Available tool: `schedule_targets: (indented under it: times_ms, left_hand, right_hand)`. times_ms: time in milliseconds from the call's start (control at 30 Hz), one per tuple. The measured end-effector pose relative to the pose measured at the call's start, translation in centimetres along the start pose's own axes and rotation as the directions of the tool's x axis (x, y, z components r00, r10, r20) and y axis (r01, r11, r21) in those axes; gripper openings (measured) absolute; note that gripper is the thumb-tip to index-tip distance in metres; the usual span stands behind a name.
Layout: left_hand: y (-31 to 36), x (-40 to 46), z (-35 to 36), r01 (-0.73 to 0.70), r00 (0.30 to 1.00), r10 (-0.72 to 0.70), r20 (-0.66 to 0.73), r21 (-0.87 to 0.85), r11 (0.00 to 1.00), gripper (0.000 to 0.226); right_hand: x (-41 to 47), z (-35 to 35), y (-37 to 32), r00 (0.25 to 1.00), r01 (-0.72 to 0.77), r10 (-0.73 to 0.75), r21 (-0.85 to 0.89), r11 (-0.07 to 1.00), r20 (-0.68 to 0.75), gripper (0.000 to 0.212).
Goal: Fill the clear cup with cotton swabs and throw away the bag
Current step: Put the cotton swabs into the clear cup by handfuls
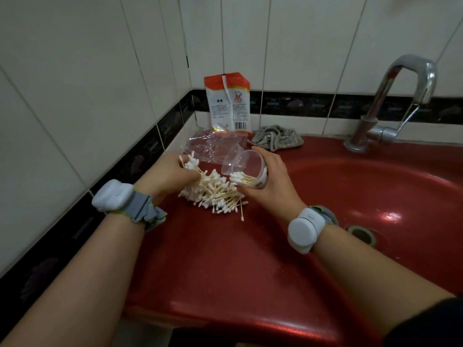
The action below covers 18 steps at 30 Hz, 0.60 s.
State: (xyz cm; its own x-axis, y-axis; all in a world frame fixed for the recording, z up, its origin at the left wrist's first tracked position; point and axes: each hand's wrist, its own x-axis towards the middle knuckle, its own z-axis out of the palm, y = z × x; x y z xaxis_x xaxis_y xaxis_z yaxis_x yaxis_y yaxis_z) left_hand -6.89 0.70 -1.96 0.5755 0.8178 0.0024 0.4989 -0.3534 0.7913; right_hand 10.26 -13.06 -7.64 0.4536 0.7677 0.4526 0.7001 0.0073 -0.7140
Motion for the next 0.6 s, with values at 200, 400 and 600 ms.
schedule_targets:
  times_ms: [200, 400, 600]
  left_hand:
    - [0.3, -0.4, -0.9, -0.009, 1.000, 0.014, 0.023, -0.201, 0.979, 0.004]
    - [-0.4, -0.5, -0.5, 0.021, 1.000, -0.028, -0.011, -0.398, 0.917, 0.018]
    - [-1.5, -0.7, -0.1, 0.095, 0.995, -0.090, 0.037, -0.539, 0.837, 0.010]
  right_hand:
    - [0.0, 0.3, -0.1, 1.000, 0.008, -0.008, 0.009, 1.000, -0.002, 0.085]
    - [-0.1, 0.2, -0.6, 1.000, 0.019, -0.019, 0.017, 1.000, 0.011, 0.085]
    - [-0.2, 0.4, -0.7, 1.000, 0.014, -0.014, 0.023, 1.000, 0.020, 0.085]
